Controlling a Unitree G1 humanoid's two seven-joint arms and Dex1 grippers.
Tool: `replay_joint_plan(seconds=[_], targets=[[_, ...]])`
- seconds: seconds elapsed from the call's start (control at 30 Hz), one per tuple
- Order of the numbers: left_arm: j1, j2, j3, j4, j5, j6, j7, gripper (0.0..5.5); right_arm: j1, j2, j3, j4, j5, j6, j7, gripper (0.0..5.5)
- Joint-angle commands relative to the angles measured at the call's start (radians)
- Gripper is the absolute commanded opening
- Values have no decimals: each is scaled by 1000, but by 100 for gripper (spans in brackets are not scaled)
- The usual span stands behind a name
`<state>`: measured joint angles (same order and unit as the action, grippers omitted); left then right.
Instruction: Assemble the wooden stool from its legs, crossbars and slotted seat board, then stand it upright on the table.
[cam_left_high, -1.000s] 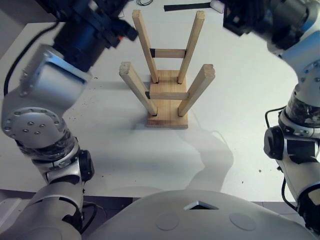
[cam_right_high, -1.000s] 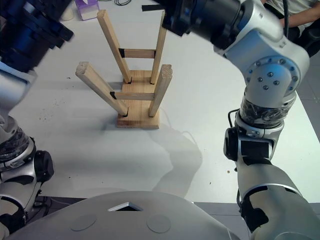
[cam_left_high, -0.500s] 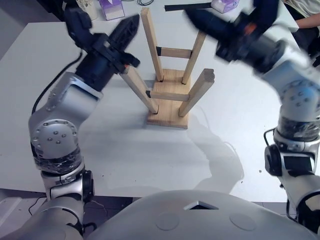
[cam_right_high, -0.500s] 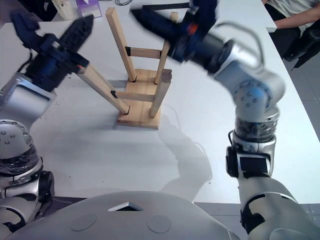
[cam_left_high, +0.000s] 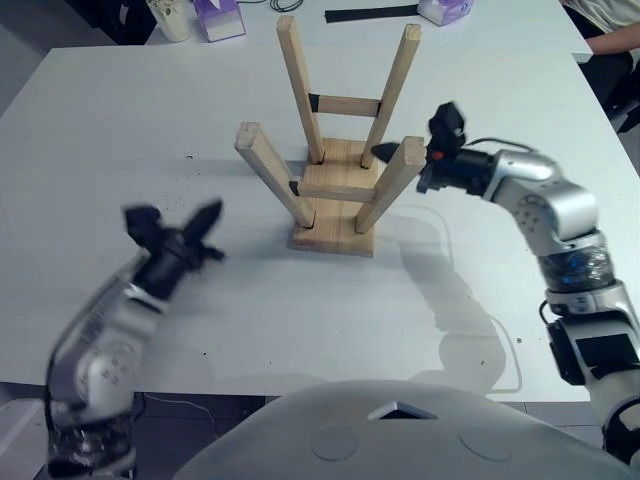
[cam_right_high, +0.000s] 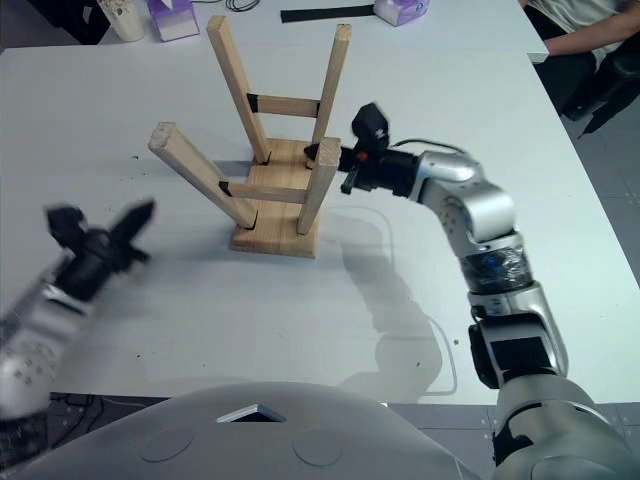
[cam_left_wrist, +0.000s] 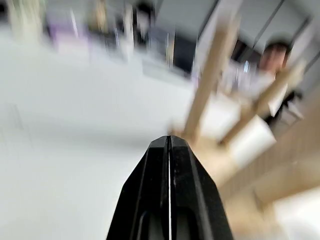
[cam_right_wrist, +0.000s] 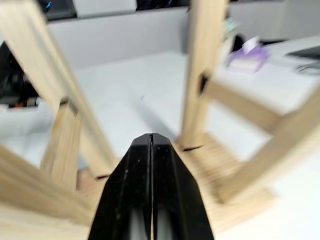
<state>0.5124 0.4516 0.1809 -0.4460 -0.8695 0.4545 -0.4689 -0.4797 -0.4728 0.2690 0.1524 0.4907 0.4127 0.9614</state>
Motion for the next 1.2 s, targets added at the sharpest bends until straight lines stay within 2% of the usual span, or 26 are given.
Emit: replay_joint_plan(seconds=[0.03, 0.17, 0.3, 0.47, 0.6, 0.67, 0.73, 0.8, 0.87, 0.93, 0.97, 1.07, 1.2], targets=[[-104, -13, -98, 19, 91, -18, -54, 1, -77, 22, 3, 118, -26, -45, 140, 0], [-285, -83, -140, 143, 190, -48, -6, 1, -121, 41, 34, 164, -35, -60, 311, 0], [-422, -106, -159, 269, 285, -64, 18, 1, -33, 21, 63, 31, -34, -24, 356, 0], [-407, -134, -169, 249, 318, -64, 15, 1, 115, 77, 72, -144, -19, 74, 216, 0], [-404, -146, -142, 293, 396, -89, 84, 1, 207, 114, 48, -212, -55, 83, 62, 0], [-385, -143, -58, 323, 402, -99, 136, 1, 219, 102, 5, -238, -44, 89, 21, 0], [-314, -114, 25, 274, 360, -100, 105, 1, 224, 68, -69, -285, -7, 114, -1, 0], [-232, -93, 116, 195, 276, -65, 67, 1, 241, 10, -150, -346, 45, 151, 8, 0], [-135, -69, 185, 131, 186, -16, 13, 1, 284, -96, -202, -369, 50, 150, 71, 0], [-1, -36, 150, 52, 171, 14, -76, 1, 307, -211, -175, -261, -69, 39, 135, 0], [53, -24, 95, 4, 183, 27, -104, 1, 287, -231, -151, -158, -131, -27, 148, 0], [75, -21, -52, -71, 235, 56, -112, 1, 179, -166, -138, 90, -227, -130, 67, 0], [80, -11, -121, -111, 256, 72, -113, 1, 11, -67, -157, 373, -308, -264, -52, 0]])
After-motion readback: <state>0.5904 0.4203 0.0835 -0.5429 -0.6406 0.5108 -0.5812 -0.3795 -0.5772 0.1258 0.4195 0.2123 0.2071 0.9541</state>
